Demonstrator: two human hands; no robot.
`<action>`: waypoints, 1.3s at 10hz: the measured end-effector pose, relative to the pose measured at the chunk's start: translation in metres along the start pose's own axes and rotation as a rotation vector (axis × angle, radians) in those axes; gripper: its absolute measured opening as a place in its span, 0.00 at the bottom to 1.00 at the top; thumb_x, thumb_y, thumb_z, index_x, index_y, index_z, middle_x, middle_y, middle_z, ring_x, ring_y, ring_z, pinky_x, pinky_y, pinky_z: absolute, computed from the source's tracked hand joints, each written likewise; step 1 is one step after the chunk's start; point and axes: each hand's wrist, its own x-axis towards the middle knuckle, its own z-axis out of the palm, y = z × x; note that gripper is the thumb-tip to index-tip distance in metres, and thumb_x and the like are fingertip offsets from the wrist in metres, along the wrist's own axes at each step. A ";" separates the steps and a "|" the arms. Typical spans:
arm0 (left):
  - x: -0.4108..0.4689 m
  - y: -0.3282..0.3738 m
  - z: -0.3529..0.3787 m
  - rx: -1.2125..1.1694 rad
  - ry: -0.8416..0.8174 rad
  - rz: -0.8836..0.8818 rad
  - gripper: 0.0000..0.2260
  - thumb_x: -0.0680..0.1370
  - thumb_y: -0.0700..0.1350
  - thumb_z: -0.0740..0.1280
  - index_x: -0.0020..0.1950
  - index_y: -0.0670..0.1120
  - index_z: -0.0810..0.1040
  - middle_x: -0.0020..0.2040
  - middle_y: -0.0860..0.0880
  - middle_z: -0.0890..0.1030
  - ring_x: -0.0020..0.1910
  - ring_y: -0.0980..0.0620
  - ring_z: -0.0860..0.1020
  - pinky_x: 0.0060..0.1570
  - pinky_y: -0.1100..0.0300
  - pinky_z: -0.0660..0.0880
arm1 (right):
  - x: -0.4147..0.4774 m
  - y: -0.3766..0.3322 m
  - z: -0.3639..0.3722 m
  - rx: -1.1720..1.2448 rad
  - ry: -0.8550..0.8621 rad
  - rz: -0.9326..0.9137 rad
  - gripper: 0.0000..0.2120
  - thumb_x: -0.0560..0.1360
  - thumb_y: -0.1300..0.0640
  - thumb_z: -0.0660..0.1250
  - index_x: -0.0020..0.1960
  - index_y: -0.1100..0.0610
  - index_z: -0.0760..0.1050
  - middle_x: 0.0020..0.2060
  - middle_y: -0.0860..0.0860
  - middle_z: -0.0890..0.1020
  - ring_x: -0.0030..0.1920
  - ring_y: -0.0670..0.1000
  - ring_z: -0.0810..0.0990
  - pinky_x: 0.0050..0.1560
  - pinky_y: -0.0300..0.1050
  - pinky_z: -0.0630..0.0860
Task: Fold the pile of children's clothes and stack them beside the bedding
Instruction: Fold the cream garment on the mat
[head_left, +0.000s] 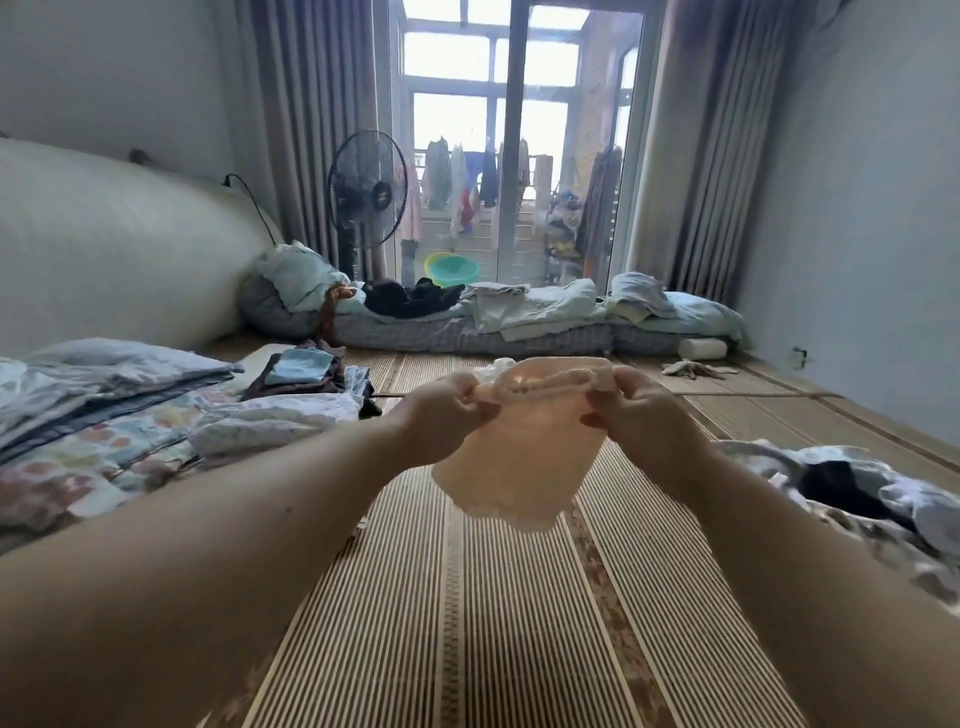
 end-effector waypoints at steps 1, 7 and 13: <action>-0.024 -0.021 0.018 0.134 -0.100 0.004 0.11 0.79 0.54 0.61 0.39 0.52 0.70 0.35 0.54 0.74 0.32 0.58 0.72 0.35 0.65 0.69 | -0.029 0.026 0.003 -0.020 -0.145 0.004 0.20 0.76 0.47 0.62 0.51 0.65 0.75 0.42 0.60 0.79 0.42 0.56 0.76 0.44 0.53 0.74; -0.140 -0.126 0.103 0.555 -0.455 0.376 0.15 0.74 0.60 0.59 0.47 0.51 0.78 0.53 0.55 0.77 0.56 0.55 0.70 0.59 0.69 0.61 | -0.104 0.165 0.023 -0.513 -0.741 0.152 0.09 0.73 0.45 0.62 0.37 0.46 0.76 0.45 0.34 0.79 0.54 0.34 0.74 0.59 0.45 0.70; -0.100 -0.140 0.115 0.304 -0.025 -0.181 0.27 0.78 0.58 0.60 0.74 0.59 0.55 0.75 0.53 0.56 0.73 0.51 0.57 0.70 0.50 0.61 | -0.051 0.179 0.081 -0.690 -0.122 -0.010 0.23 0.77 0.49 0.65 0.71 0.46 0.67 0.68 0.48 0.71 0.67 0.49 0.70 0.66 0.49 0.69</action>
